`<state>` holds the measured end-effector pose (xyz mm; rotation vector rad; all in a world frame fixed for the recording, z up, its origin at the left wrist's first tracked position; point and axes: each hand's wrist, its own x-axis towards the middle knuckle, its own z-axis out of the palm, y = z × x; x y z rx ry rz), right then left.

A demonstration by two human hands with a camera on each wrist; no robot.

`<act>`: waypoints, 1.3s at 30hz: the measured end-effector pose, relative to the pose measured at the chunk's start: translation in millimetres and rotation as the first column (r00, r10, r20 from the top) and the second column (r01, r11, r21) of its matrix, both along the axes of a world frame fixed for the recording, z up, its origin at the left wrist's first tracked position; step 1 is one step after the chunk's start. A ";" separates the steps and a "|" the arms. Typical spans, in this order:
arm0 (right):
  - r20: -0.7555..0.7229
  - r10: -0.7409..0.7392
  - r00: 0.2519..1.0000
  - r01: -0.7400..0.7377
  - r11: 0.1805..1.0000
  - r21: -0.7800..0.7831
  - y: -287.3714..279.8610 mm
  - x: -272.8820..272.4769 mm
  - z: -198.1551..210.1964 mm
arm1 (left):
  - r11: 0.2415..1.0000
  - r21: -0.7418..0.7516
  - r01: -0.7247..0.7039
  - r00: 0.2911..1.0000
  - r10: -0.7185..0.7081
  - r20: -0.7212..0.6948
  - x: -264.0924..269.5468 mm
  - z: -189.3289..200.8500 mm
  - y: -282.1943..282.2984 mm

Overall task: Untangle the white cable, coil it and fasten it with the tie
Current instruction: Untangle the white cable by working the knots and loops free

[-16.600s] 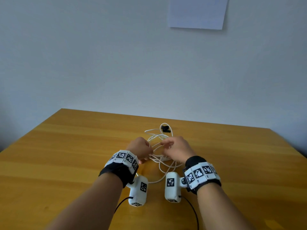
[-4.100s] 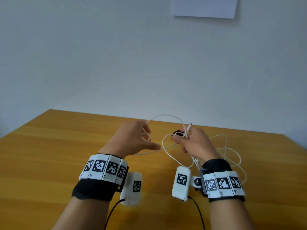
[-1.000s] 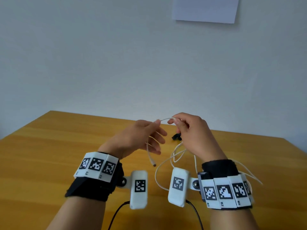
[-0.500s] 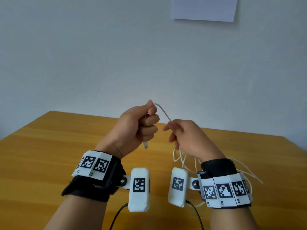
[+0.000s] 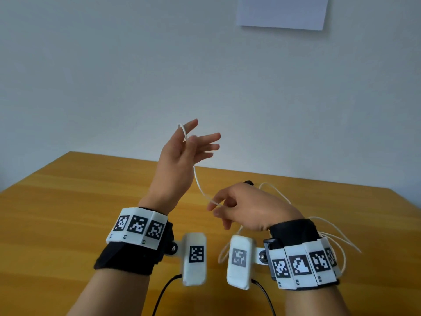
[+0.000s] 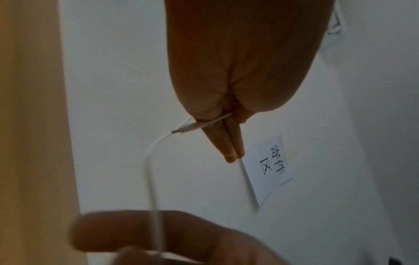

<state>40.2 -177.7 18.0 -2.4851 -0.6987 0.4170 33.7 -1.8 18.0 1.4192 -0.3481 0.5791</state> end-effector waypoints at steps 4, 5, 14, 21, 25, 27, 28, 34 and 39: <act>0.074 -0.025 0.997 0.017 0.994 0.105 -3.4 1.9 4.4 | 0.980 0.178 -0.093 0.994 0.100 -0.033 7.5 -9.7 1.2; 0.075 -0.025 0.997 0.015 0.991 0.136 -4.3 2.2 5.2 | 0.983 0.167 -0.076 0.994 0.088 -0.063 8.3 -10.4 0.1; 0.185 0.004 0.983 -0.055 0.960 0.273 -10.5 6.4 8.0 | 0.923 0.385 0.006 0.968 0.091 -0.234 8.0 -18.0 -4.7; 0.291 -0.167 0.942 0.050 0.928 0.370 -19.0 14.3 7.8 | 0.777 0.627 0.061 0.949 0.150 -0.278 -0.1 -9.4 -6.0; 0.312 -0.286 0.906 0.127 0.886 0.445 -22.2 16.4 8.6 | 0.776 0.620 0.112 0.936 0.127 -0.329 -2.9 -6.2 -0.5; 0.324 -0.322 0.889 0.150 0.875 0.460 -23.0 17.3 9.2 | 0.806 0.569 0.165 0.928 0.069 -0.367 -4.5 -3.7 1.6; 0.326 -0.330 0.886 0.156 0.874 0.461 -22.9 17.3 9.2 | 0.833 0.517 0.198 0.921 0.023 -0.390 -5.3 -2.0 1.9; 0.286 -0.330 0.900 0.192 0.887 0.419 -19.7 18.8 5.7 | 0.927 0.020 0.375 0.849 -0.335 -0.409 -12.8 9.4 -0.1; 0.231 -0.277 0.933 0.194 0.925 0.328 -18.7 20.4 0.9 | 0.851 -0.318 0.419 0.820 -0.505 -0.271 -13.6 17.1 -0.9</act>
